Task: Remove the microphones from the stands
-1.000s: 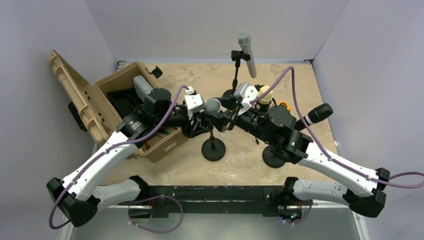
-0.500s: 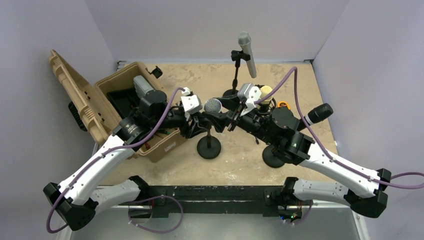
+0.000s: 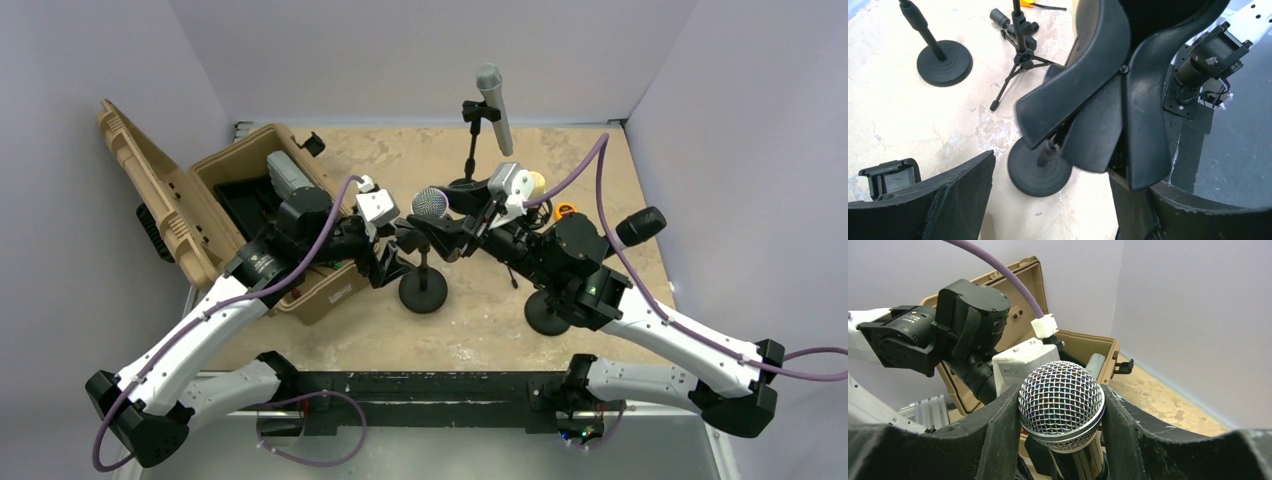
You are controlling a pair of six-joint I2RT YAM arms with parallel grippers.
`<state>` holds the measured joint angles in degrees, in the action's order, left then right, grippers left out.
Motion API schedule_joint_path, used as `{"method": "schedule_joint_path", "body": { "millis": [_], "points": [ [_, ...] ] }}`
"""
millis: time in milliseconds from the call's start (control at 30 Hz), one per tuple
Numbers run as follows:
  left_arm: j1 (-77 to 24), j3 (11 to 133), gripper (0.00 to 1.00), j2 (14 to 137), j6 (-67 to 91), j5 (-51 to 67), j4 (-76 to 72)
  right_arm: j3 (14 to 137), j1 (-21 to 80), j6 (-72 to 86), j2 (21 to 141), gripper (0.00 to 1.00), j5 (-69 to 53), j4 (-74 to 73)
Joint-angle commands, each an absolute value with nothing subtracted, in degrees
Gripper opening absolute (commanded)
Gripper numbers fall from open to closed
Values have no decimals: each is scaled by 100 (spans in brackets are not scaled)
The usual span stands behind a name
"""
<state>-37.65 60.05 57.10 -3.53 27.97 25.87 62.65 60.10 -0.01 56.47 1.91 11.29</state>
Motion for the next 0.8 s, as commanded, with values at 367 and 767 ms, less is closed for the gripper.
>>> {"method": "schedule_joint_path", "body": {
  "millis": [367, 767],
  "points": [
    [-3284, 5738, 79, 5380, 334, 4272, 1023, 6348, 6003, -53, 5581, 0, 34, 2054],
    [-3289, 5593, 84, 5383, 309, 5120, 816, 6294, 6003, -49, 5558, 0, 16, 2087]
  ]
}}
